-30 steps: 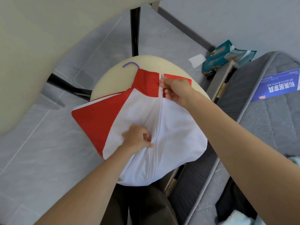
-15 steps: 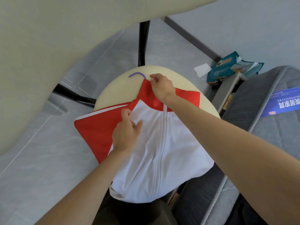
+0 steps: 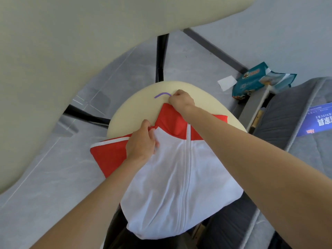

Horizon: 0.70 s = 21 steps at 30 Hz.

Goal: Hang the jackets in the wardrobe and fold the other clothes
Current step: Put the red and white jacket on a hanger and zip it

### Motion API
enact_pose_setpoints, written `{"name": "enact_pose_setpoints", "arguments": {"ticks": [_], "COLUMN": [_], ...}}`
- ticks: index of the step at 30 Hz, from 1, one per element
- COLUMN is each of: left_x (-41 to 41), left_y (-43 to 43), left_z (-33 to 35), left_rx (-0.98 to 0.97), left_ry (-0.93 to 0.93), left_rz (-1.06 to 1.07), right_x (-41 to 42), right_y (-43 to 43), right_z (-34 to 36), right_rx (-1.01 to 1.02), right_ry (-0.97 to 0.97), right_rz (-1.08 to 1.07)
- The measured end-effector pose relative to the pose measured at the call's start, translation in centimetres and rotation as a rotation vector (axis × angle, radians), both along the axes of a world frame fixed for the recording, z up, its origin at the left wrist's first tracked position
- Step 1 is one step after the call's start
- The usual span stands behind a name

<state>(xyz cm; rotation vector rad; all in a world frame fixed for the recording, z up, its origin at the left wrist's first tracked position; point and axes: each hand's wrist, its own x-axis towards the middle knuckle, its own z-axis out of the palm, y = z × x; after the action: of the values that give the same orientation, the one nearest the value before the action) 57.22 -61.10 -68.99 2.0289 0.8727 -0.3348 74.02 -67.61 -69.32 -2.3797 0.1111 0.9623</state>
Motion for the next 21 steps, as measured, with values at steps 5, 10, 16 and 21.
{"name": "enact_pose_setpoints", "arguments": {"ticks": [5, 10, 16, 21], "left_x": [0.0, 0.0, -3.3, -7.2], "left_y": [0.4, 0.4, -0.5, -1.9], "left_z": [0.8, 2.2, 6.1, 10.4], "left_rx": [0.039, 0.12, 0.248, 0.371], "left_ry": [0.078, 0.067, -0.171, -0.244], "left_rz": [0.077, -0.019, -0.166, -0.369], "right_x": [-0.4, -2.5, -8.0, -14.3], "right_y": [-5.1, -8.1, -9.5, -11.4], "right_z": [1.3, 4.6, 11.8, 17.3], "right_rx": [-0.151, 0.265, 0.564, 0.58], "right_ry": [-0.253, -0.26, -0.267, -0.335], "right_rz": [0.034, -0.151, -0.056, 0.144]}}
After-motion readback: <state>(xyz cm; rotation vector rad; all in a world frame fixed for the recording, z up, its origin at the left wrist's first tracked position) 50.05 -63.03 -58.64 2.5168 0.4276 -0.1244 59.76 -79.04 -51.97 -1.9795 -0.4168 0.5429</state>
